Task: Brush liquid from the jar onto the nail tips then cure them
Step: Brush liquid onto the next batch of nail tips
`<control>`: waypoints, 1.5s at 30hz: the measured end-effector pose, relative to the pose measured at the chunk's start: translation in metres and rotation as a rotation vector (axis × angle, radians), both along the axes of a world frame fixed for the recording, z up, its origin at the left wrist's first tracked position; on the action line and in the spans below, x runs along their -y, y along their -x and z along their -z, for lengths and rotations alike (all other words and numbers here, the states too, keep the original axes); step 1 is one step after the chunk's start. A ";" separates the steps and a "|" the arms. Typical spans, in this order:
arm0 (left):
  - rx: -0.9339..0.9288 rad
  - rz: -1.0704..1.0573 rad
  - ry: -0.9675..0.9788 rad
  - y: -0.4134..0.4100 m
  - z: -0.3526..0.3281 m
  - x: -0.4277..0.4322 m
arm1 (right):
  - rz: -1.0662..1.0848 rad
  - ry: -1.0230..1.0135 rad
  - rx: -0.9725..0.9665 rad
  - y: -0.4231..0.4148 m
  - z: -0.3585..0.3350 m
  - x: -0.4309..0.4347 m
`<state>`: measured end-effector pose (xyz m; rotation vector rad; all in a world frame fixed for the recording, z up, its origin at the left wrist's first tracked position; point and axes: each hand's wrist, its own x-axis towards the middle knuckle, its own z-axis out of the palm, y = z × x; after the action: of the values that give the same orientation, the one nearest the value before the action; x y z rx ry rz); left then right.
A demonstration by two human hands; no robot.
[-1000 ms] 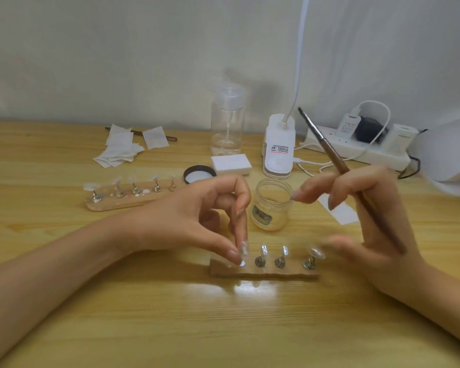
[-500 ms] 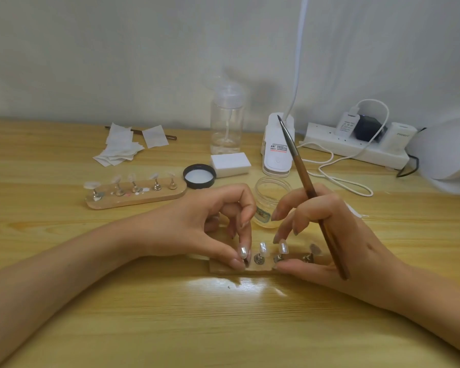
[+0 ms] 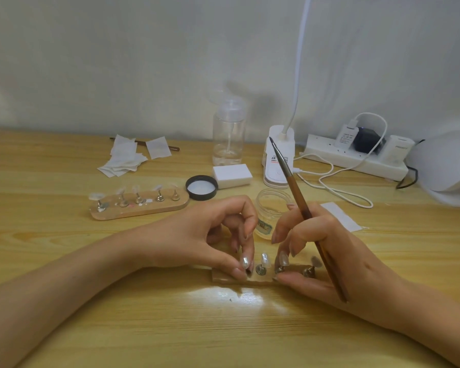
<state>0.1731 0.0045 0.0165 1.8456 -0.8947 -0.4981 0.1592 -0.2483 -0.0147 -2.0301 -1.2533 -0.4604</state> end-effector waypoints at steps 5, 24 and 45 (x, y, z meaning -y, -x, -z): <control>0.002 -0.016 0.021 0.000 0.000 0.000 | 0.026 -0.002 -0.040 0.001 -0.002 0.001; -0.008 0.021 0.040 -0.005 -0.002 -0.006 | 0.304 0.101 0.142 0.008 -0.080 0.048; -0.235 -0.125 0.415 -0.017 0.009 -0.008 | 0.613 0.819 0.178 0.058 -0.041 0.102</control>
<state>0.1896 0.0124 0.0074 1.4210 -0.6602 -0.4057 0.1011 -0.3507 0.0260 -3.1601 -0.9701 -0.4482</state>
